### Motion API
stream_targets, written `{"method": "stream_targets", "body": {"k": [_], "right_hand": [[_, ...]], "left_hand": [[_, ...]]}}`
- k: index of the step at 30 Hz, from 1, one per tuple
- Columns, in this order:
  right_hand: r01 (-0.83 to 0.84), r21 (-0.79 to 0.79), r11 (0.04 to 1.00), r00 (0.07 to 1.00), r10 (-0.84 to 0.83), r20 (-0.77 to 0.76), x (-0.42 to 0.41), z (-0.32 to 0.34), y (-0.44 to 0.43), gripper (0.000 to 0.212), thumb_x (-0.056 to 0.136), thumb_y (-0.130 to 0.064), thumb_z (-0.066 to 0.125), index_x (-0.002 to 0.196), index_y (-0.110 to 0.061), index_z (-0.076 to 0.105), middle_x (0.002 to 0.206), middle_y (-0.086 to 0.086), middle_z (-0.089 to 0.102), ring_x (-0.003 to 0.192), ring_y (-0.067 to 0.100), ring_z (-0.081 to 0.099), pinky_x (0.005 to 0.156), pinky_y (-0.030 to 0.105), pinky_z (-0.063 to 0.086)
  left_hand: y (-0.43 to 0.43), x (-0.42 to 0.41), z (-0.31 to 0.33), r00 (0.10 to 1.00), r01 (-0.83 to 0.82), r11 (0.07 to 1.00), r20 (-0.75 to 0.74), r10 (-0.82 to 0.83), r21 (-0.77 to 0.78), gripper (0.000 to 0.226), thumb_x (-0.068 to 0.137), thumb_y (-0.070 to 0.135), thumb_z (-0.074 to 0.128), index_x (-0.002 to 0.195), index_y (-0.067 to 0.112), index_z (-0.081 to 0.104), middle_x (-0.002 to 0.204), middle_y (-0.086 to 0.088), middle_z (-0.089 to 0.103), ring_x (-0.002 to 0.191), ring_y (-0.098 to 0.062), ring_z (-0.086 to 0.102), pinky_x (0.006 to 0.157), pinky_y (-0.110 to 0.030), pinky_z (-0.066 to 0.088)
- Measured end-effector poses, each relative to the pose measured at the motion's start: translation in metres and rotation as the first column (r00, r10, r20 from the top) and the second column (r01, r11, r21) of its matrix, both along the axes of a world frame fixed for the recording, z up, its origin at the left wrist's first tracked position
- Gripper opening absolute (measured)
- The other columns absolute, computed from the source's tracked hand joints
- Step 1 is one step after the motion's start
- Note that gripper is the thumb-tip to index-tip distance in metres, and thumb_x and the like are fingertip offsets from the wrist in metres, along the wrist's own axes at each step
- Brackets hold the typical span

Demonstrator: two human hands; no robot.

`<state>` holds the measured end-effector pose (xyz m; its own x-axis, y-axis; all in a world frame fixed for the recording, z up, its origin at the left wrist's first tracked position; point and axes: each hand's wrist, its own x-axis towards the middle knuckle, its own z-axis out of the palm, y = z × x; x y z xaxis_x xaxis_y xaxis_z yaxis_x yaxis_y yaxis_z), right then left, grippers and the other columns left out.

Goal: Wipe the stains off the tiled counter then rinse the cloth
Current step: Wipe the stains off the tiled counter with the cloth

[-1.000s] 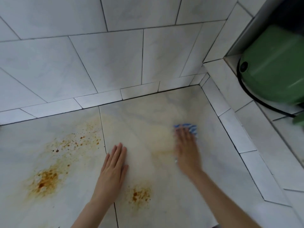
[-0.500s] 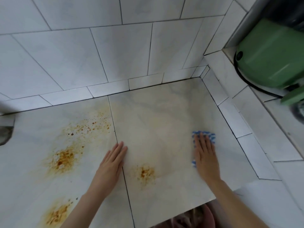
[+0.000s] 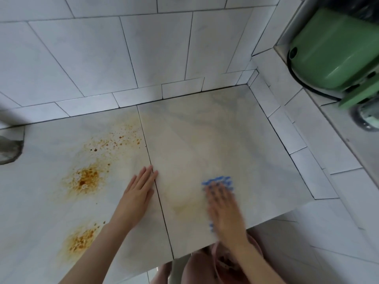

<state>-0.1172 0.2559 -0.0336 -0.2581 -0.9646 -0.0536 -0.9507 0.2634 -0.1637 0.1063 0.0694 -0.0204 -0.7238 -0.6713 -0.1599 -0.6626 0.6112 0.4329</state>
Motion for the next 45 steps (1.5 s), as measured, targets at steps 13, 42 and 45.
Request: {"method": "stream_targets", "body": {"k": [13,42,45], "right_hand": [[0.098,-0.009,0.995,0.986,-0.096,0.137,0.130,0.009,-0.009,0.051,0.100,-0.033,0.015,0.149,-0.019,0.021,0.156,0.002,0.021,0.145,0.021,0.014,0.113,0.041,0.014],[-0.074,0.002,0.997,0.994,0.074,0.077,0.014,-0.007,-0.100,0.051,0.096,-0.029,0.021,0.146,-0.018,0.023,0.152,0.001,0.026,0.142,0.022,0.023,0.114,0.035,0.011],[0.224,-0.001,0.975,0.972,-0.223,0.072,-0.014,-0.008,-0.118,0.053,0.095,-0.028,0.017,0.146,-0.014,0.021,0.154,0.003,0.019,0.143,0.023,0.018,0.116,0.032,0.001]], "left_hand": [[0.001,0.011,-0.001,0.999,0.025,0.998,0.046,-0.022,-0.052,0.057,0.095,0.043,0.008,0.148,0.025,0.018,0.156,0.007,0.008,0.144,-0.009,0.002,0.115,-0.021,-0.007],[-0.008,0.029,-0.001,0.996,-0.031,0.993,0.083,0.041,-0.110,0.052,0.098,0.034,0.019,0.147,0.019,0.027,0.155,-0.001,0.018,0.144,-0.018,0.015,0.115,-0.030,0.004],[-0.007,0.029,-0.001,0.997,-0.041,0.993,0.064,0.048,-0.110,0.052,0.098,0.034,0.020,0.147,0.019,0.027,0.155,-0.001,0.018,0.144,-0.018,0.015,0.115,-0.031,0.005]]}}
